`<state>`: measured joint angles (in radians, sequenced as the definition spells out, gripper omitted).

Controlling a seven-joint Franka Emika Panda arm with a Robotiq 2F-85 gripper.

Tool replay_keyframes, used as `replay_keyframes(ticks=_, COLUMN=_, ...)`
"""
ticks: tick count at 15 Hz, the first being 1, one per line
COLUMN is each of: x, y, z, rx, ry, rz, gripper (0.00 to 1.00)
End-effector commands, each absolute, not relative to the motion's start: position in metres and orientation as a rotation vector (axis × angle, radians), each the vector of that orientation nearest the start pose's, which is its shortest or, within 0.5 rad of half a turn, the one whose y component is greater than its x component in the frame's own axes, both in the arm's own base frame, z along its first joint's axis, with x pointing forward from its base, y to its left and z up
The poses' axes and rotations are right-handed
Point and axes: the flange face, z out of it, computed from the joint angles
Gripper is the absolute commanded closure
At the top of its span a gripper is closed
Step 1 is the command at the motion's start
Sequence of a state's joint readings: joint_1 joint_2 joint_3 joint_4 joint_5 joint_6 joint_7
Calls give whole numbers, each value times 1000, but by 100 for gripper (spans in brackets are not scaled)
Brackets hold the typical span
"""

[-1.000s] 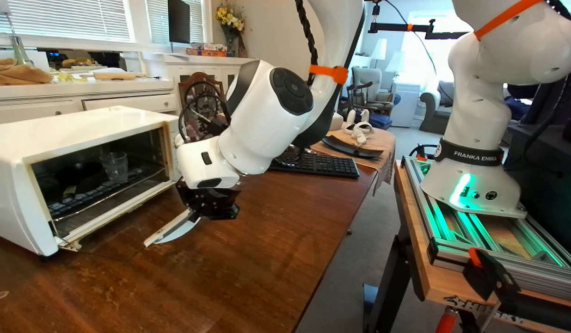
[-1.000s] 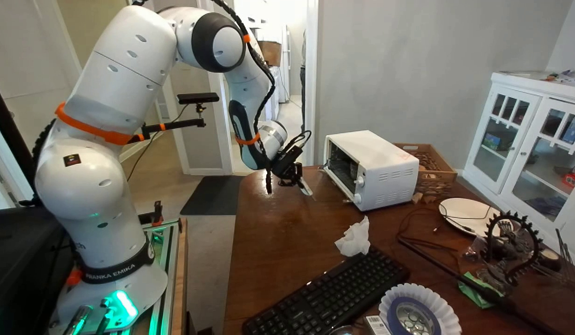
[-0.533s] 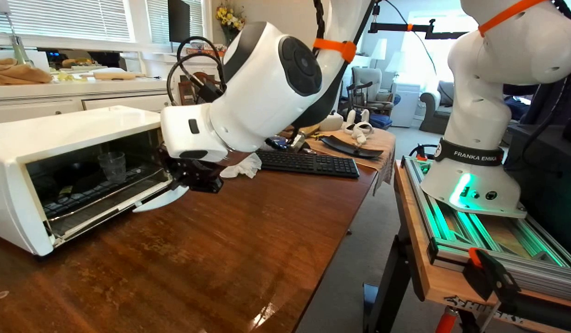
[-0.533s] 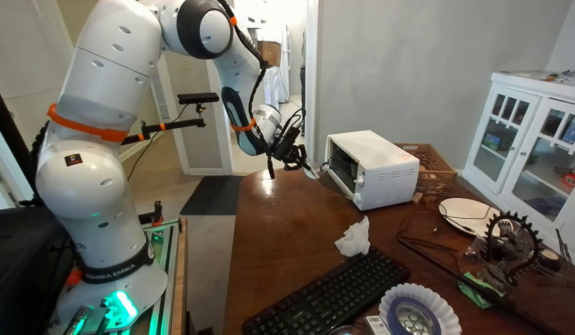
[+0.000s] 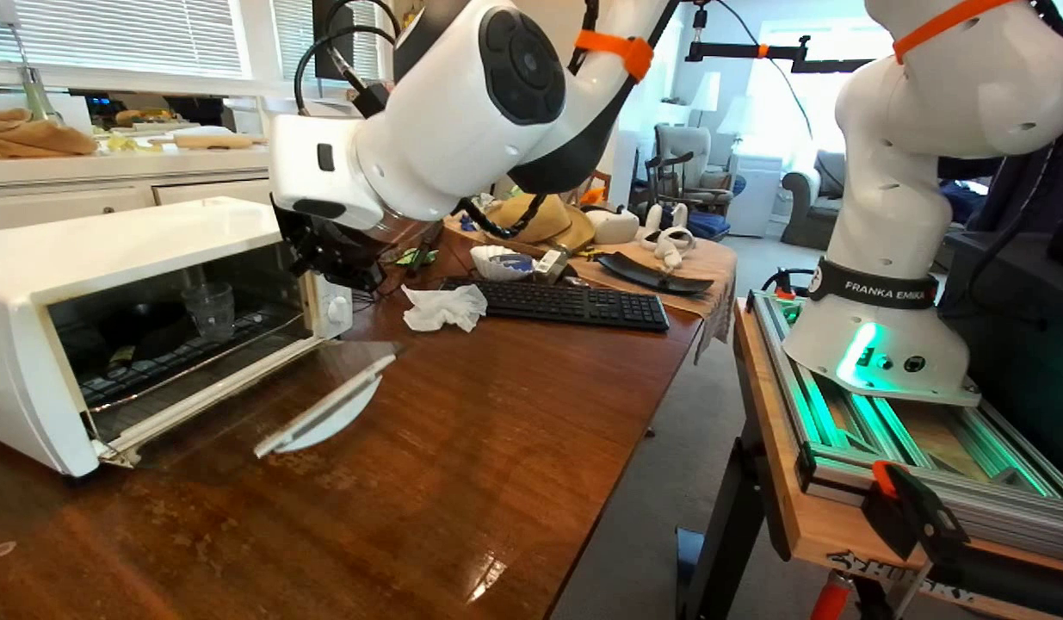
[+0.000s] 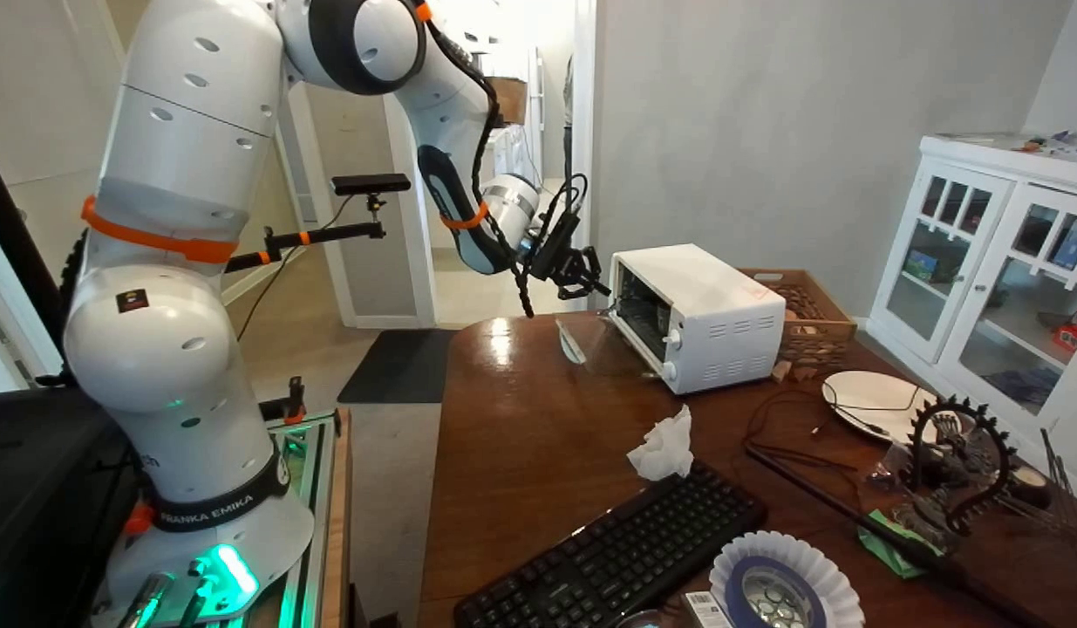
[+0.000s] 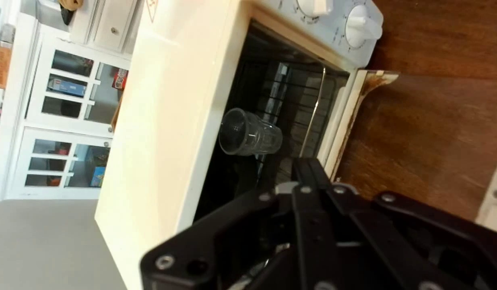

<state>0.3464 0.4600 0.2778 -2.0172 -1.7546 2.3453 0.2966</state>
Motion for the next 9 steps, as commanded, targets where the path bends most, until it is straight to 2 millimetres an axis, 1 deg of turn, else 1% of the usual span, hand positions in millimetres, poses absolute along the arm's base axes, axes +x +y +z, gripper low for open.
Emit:
replay_keyframes(ticks=1, x=492, y=334, z=217, rx=1509, ry=1728, rz=432, gripper=100)
replay_keyframes(ticks=5, x=465, y=333, z=188, rx=1624, ry=1879, rz=317, gripper=100)
replay_keyframes(ticks=7, x=455, y=332, z=174, rx=1666, ry=1933, rz=273, gripper=100)
replay_keyframes(ticks=9, x=449, y=332, z=160, rx=1693, ry=1968, rz=246, gripper=100)
